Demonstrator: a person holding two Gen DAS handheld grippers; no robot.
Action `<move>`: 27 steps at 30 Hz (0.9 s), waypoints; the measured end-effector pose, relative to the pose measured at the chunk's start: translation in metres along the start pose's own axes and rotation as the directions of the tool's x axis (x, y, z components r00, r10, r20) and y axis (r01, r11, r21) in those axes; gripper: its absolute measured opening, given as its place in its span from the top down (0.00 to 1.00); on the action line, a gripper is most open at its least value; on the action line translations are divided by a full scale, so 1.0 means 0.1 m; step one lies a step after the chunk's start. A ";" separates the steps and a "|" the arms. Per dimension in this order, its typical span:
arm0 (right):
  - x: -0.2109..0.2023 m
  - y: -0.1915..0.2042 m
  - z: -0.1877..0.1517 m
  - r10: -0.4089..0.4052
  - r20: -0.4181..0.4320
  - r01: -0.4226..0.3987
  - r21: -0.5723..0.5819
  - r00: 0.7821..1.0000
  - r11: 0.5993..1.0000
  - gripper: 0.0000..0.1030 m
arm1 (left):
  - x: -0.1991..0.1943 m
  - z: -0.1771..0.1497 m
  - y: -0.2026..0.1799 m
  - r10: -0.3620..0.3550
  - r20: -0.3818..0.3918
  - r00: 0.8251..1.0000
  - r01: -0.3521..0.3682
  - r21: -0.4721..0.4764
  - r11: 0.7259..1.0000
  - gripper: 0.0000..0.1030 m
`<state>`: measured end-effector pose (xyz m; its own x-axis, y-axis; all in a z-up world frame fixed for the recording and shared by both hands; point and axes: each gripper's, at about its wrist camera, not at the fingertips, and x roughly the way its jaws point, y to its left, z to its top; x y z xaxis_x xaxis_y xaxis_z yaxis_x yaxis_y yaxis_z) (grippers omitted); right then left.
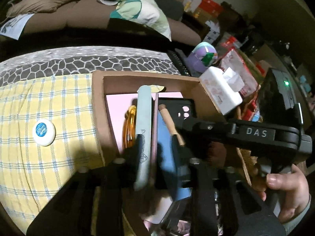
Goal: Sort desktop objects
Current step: 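Withdraw both grippers from the box toward the white tin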
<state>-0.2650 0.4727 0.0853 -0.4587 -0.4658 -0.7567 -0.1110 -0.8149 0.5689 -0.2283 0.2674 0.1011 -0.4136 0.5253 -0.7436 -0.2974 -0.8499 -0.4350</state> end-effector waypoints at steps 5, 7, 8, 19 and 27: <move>-0.12 0.00 -0.03 -0.005 0.016 0.005 -0.002 1.000 1.000 0.78 | -0.21 -0.04 0.02 -0.001 0.021 1.000 0.001 0.005 1.000 0.39; -0.20 0.06 -0.06 -0.018 0.029 0.019 -0.028 0.999 0.999 0.74 | -0.36 -0.06 0.04 0.000 0.038 0.999 -0.001 0.016 1.000 0.28; -0.25 0.10 -0.09 -0.021 0.032 0.022 -0.042 0.999 0.999 0.72 | -0.44 -0.08 0.06 0.011 0.047 0.999 -0.012 0.023 1.000 0.26; -0.45 0.87 -0.31 -0.038 0.056 0.053 -0.285 0.998 0.957 0.45 | -0.77 -0.21 0.88 0.255 0.089 0.963 -0.262 0.083 0.961 0.18; -0.19 1.33 -0.34 0.003 0.057 0.020 -0.393 0.998 0.919 0.24 | -0.16 -0.15 1.14 0.337 0.051 0.940 -0.341 0.172 0.924 0.18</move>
<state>-0.2413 0.3613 0.1640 -0.5089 -0.4479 -0.7351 0.2358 -0.8938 0.3814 -0.2431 0.1619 0.0559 -0.5329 0.2097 -0.8198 -0.2822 -0.9574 -0.0614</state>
